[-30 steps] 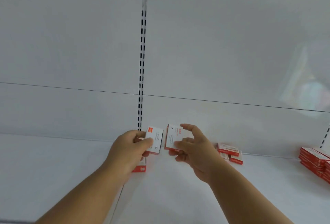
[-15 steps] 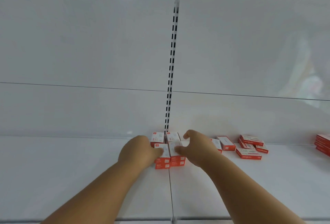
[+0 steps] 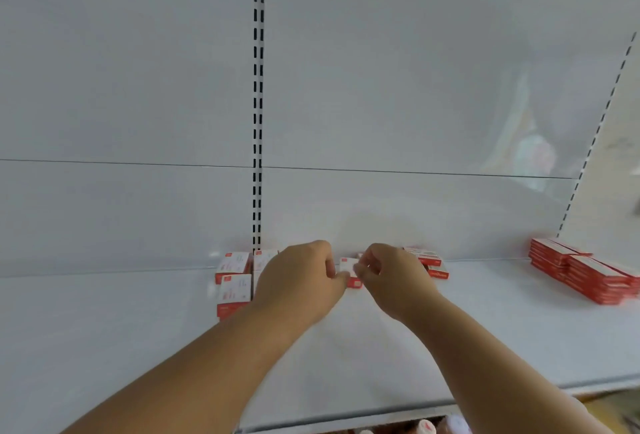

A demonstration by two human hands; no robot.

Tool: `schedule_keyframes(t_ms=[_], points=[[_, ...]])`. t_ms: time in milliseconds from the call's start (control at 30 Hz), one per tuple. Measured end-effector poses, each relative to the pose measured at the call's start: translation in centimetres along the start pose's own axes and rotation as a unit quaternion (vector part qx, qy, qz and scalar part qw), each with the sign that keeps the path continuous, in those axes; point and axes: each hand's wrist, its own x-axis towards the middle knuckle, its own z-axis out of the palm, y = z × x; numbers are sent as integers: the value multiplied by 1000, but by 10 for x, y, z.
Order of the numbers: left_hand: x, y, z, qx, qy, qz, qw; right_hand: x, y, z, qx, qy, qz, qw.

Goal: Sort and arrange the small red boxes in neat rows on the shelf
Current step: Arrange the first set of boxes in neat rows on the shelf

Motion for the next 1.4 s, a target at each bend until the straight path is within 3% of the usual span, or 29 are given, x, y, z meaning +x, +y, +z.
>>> schedule_keyframes(t_ms=[200,333,500,667,767,900,1000,1133,1200,1267,1400], points=[[34,59,52,27,-66,11,997,26,94,-44,-17,18,-17,1000],[59,92,84,73,-125,1,989,61,146,-59,-54,-28,-29,998],[74,122,100,144,-171,8,975,87,173,-51,-104,-136,-73,983],[78,128,113,177,-179,-15,968,94,182,-45,-115,-118,-80,983],[77,122,124,176,-192,-45,964,93,188,-43,-67,-121,-63,988],[72,115,134,151,-138,-31,978,87,194,-47,1,-159,-29,987],[69,115,136,147,-57,33,987,87,195,-50,40,-116,-32,992],[65,113,130,-39,9,-50,998,87,190,-48,175,-32,-5,984],[66,109,128,-138,16,-136,981,88,187,-48,286,-28,22,958],[68,105,127,-276,17,-213,937,86,184,-49,370,-50,40,927],[72,105,126,-581,5,-286,762,80,179,-54,468,-67,64,879]])
